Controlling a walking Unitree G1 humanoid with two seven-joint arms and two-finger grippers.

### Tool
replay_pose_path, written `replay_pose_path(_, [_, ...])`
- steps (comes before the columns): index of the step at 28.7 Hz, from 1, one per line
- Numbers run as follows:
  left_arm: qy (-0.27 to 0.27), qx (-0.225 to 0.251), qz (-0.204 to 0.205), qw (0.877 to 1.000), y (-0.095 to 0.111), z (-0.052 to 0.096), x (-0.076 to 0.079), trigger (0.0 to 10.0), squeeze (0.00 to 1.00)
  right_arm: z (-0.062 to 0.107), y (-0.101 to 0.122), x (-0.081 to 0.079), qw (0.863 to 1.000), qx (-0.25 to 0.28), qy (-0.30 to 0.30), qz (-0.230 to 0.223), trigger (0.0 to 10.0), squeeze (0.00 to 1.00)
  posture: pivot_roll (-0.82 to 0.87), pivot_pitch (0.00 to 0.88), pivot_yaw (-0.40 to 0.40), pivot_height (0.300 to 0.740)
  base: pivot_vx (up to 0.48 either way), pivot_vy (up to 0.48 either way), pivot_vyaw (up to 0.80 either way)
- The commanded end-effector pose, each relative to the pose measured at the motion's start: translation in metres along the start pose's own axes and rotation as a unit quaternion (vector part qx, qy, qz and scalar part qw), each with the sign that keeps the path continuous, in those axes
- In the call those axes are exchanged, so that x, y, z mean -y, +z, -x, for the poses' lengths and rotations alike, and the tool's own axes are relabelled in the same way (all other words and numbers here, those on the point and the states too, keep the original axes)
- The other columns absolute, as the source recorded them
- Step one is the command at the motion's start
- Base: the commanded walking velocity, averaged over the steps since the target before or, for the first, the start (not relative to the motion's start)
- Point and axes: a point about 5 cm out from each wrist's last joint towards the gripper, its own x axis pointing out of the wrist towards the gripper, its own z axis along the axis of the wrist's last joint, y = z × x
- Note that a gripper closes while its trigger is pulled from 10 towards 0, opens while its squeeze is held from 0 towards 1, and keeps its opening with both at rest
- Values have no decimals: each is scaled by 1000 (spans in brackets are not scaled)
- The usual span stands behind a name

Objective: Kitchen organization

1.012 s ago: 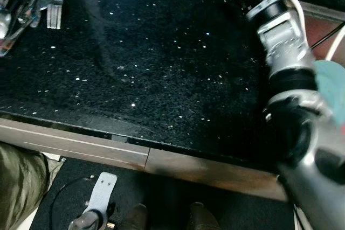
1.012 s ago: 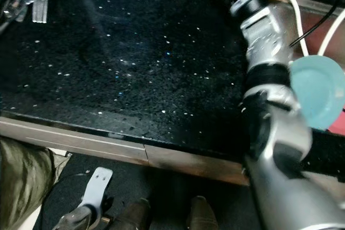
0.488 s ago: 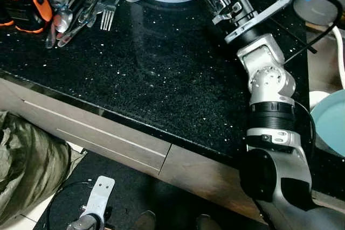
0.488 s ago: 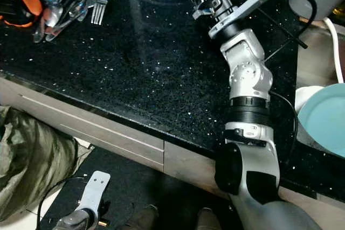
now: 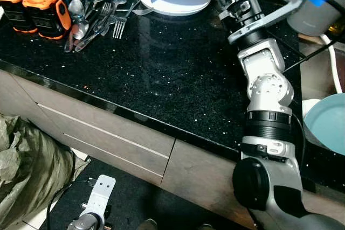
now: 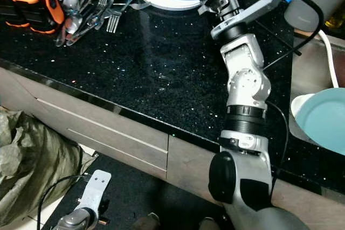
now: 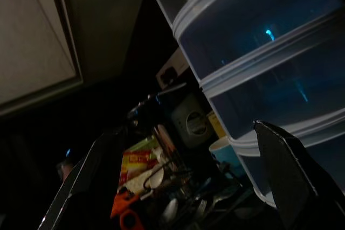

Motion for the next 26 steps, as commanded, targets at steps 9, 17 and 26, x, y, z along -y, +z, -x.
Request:
replay_pose_path(9, [2,-14,-21,1000,-13,4,-2,10000,0,26,-3,10,999,1,-50,-10,10000,0,134,92,-26,740,0,0,0])
replay_pose_path(17, [-2,-12,-25,1000,-13,4,-3,10000,0,54,-18,-6,997,-21,-7,-77,10000,0,125,89,-14,740,0,0,0])
replay_pose_path(26, [-7,-14,-35,999,-11,4,-4,10000,0,74,-29,-39,984,-39,81,-154,10000,0,122,77,-7,740,0,0,0])
